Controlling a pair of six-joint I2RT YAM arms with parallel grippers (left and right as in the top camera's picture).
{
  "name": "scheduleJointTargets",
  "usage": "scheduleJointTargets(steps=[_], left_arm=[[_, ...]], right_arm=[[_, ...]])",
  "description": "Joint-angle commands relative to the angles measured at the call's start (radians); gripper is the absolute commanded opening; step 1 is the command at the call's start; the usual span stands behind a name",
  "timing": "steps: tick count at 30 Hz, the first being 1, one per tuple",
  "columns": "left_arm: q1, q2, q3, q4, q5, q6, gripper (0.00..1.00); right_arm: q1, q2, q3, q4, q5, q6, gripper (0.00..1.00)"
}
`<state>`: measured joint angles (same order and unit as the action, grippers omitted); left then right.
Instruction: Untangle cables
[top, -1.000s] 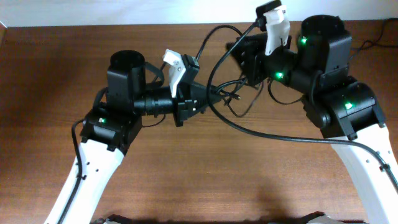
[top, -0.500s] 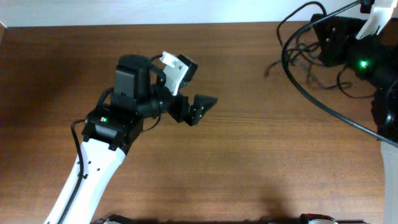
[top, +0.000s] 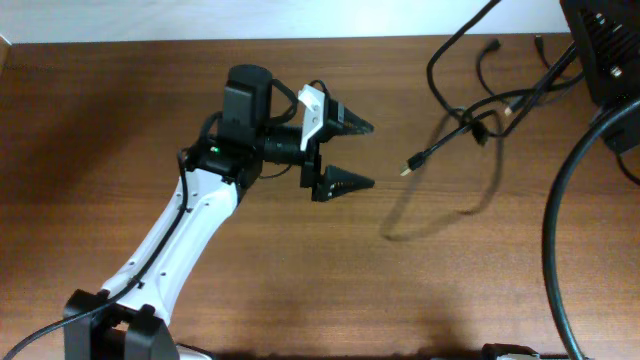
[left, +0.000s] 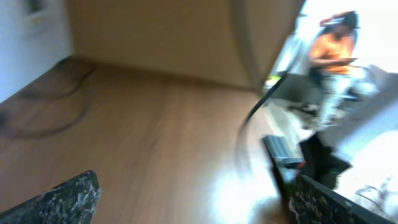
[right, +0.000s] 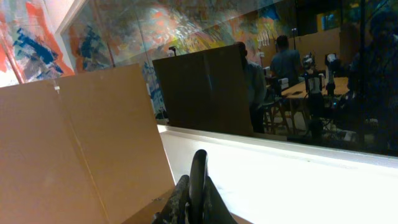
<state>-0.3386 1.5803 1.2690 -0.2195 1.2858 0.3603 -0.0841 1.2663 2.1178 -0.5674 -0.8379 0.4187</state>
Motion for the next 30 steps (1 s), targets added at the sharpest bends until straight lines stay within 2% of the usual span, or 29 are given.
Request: scheduleJointTargets(steps=[1,2,3,5,8,11,12,13,14,16,17,20,25,27,29,30], left_arm=[[-0.09,0.005,0.009,0.003,0.147,0.035,0.99],[-0.116,0.006,0.009,0.003,0.145,0.035,0.88],[-0.122,0.008,0.009,0.001,0.131,0.034,0.0],[-0.124,0.012,0.009,-0.035,0.114,0.034,0.0],[-0.029,0.005,0.009,-0.285,-0.173,0.029,0.0],[0.109,-0.058,0.009,-0.353,-0.326,-0.092,0.0],[0.147,-0.111,0.009,-0.385,-0.429,-0.111,0.0],[0.225,-0.224,0.009,-0.474,-0.589,-0.132,0.0],[0.312,-0.307,0.009,-0.55,-0.648,-0.132,0.0],[0.419,-0.397,0.009,-0.622,-0.658,-0.132,0.0],[0.523,-0.474,0.009,-0.678,-0.662,-0.132,0.0],[0.705,-0.597,0.009,-0.775,-0.678,-0.132,0.0],[0.855,-0.687,0.01,-0.888,-0.945,-0.129,0.0],[0.865,-0.686,0.01,-0.874,-0.842,-0.129,0.0],[0.865,-0.675,0.01,-0.842,-0.731,-0.132,0.0],[0.865,-0.673,0.01,-0.821,-0.684,-0.132,0.0]], right_arm=[[0.005,-0.009,0.015,0.01,-0.02,0.01,0.04],[0.005,-0.009,0.015,0.01,-0.02,0.01,0.04],[0.005,-0.01,0.015,0.011,-0.024,0.01,0.04],[0.005,-0.01,0.015,0.01,-0.027,0.009,0.04],[0.005,-0.01,0.015,0.006,-0.027,0.008,0.04],[0.005,-0.006,0.015,0.005,-0.026,0.005,0.04],[0.0,0.003,0.015,-0.004,-0.022,0.001,0.04],[-0.062,0.02,0.015,-0.014,-0.023,0.002,0.04],[-0.164,0.047,0.015,-0.046,-0.024,0.002,0.04],[-0.262,0.085,0.015,-0.075,-0.024,0.002,0.04],[-0.362,0.125,0.015,-0.077,-0.047,0.002,0.04],[-0.565,0.195,0.015,-0.058,-0.116,0.009,0.04],[-0.851,0.317,0.015,0.029,-0.074,0.021,0.04],[-0.84,0.342,0.015,0.031,-0.165,0.022,0.04],[-0.684,0.328,0.015,0.033,-0.164,0.021,0.04],[-0.547,0.322,0.015,0.023,-0.166,0.021,0.04]])
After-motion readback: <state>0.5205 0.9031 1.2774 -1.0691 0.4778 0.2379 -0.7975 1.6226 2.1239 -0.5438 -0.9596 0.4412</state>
